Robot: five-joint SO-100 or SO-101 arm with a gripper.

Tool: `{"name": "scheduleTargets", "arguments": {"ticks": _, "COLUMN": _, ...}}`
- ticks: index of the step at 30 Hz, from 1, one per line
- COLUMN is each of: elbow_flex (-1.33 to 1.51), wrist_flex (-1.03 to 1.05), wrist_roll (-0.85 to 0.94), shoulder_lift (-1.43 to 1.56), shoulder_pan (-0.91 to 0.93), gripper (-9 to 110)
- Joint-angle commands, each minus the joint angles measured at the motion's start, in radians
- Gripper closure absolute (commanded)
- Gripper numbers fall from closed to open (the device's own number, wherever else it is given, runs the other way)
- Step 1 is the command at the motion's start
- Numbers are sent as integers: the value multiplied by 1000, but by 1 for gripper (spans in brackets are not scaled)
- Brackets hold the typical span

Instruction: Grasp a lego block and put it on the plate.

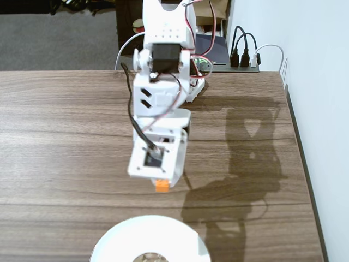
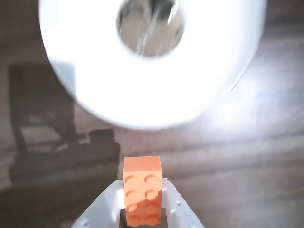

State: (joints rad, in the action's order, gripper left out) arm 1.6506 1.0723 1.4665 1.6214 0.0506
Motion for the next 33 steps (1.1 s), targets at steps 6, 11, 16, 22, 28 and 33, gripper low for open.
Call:
{"name": "scheduleTargets", "arguments": {"ticks": 6, "elbow_flex": -252, "wrist_flex": -25, "wrist_roll": -32, "shoulder_lift": -97, "shoulder_pan": 38, "gripper": 95}}
{"name": "scheduleTargets", "arguments": {"ticks": 11, "elbow_flex": -383, "wrist_flex": 2, "wrist_roll": -57, "shoulder_lift": -222, "shoulder_pan": 48, "gripper": 95}}
{"name": "scheduleTargets", "arguments": {"ticks": 16, "elbow_flex": -423, "wrist_flex": -6, "wrist_roll": -95, "shoulder_lift": -348, "shoulder_pan": 41, "gripper": 95}}
{"name": "scheduleTargets", "arguments": {"ticks": 22, "elbow_flex": -431, "wrist_flex": -26, "wrist_roll": -147, "shoulder_lift": -442, "shoulder_pan": 20, "gripper": 95}}
{"name": "scheduleTargets", "arguments": {"ticks": 28, "elbow_flex": -469, "wrist_flex": -32, "wrist_roll": -176, "shoulder_lift": -491, "shoulder_pan": 15, "gripper": 95}}
{"name": "scheduleTargets", "arguments": {"ticks": 33, "elbow_flex": -517, "wrist_flex": -37, "wrist_roll": -187, "shoulder_lift": -532, "shoulder_pan": 26, "gripper": 95}}
